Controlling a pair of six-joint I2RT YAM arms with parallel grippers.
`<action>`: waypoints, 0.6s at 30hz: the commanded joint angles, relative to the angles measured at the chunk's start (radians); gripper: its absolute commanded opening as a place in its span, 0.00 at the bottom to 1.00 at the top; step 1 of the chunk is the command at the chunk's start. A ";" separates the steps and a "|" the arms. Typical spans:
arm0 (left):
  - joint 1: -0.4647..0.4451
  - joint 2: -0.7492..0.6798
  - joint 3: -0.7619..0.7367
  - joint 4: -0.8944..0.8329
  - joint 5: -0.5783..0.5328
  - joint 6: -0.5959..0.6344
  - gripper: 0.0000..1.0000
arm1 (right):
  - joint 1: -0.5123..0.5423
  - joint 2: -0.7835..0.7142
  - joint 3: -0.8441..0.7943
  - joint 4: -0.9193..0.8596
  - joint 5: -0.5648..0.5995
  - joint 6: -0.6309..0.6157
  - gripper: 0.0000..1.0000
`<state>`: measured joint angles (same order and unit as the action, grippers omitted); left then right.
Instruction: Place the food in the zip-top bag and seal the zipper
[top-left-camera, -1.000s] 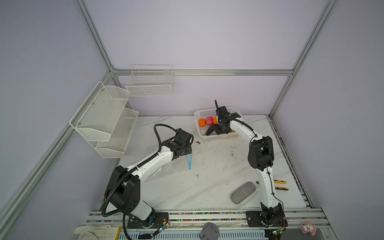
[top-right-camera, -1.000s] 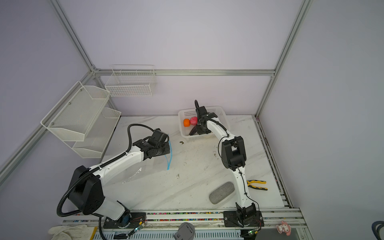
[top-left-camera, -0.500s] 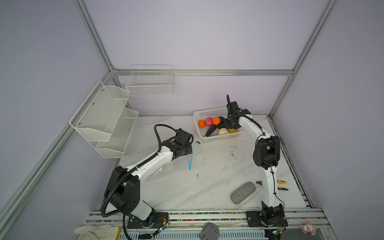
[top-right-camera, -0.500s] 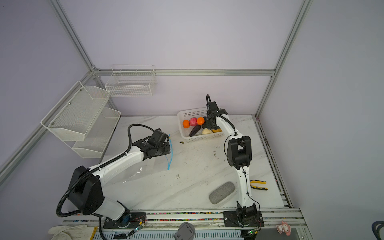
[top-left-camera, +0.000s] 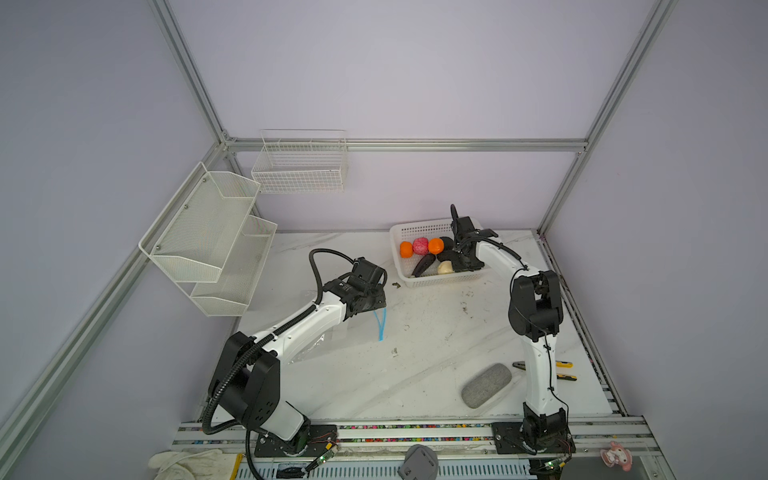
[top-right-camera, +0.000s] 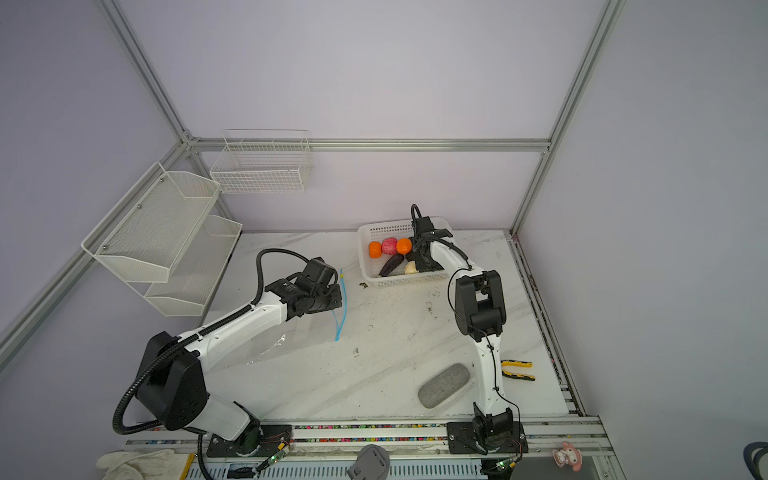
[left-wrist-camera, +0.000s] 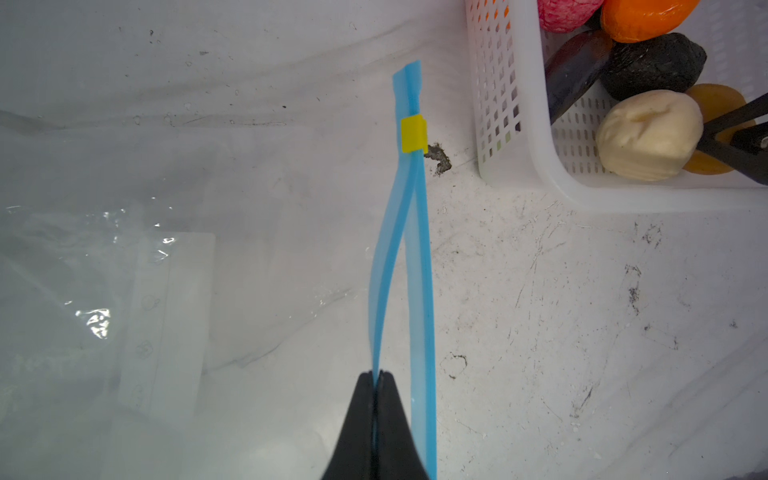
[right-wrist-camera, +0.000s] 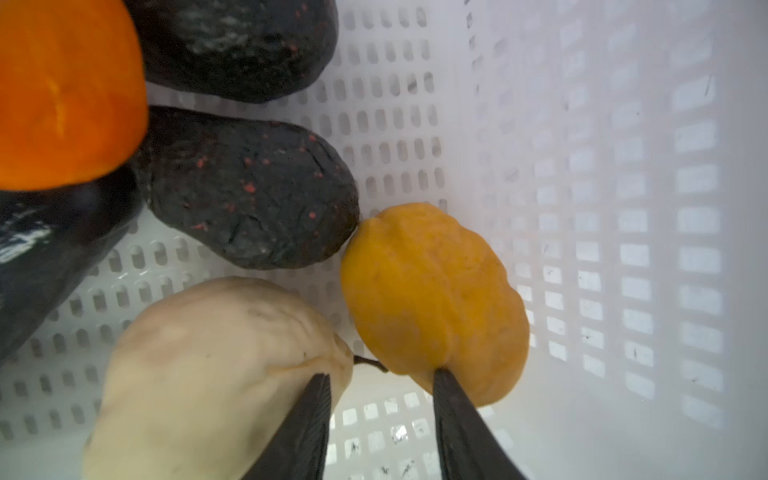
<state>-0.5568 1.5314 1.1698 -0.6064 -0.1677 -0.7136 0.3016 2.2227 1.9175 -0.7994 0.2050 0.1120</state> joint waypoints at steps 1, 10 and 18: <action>0.001 -0.030 -0.024 0.035 0.017 0.014 0.00 | 0.005 -0.054 -0.060 -0.009 0.001 0.022 0.43; -0.003 -0.035 -0.026 0.040 0.046 0.018 0.00 | 0.018 -0.103 -0.153 0.024 -0.023 0.034 0.42; -0.003 -0.042 -0.033 0.053 0.051 0.011 0.00 | 0.018 -0.150 -0.127 0.074 -0.155 0.034 0.44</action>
<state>-0.5579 1.5311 1.1671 -0.5900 -0.1276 -0.7132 0.3134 2.1208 1.7691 -0.7422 0.1314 0.1387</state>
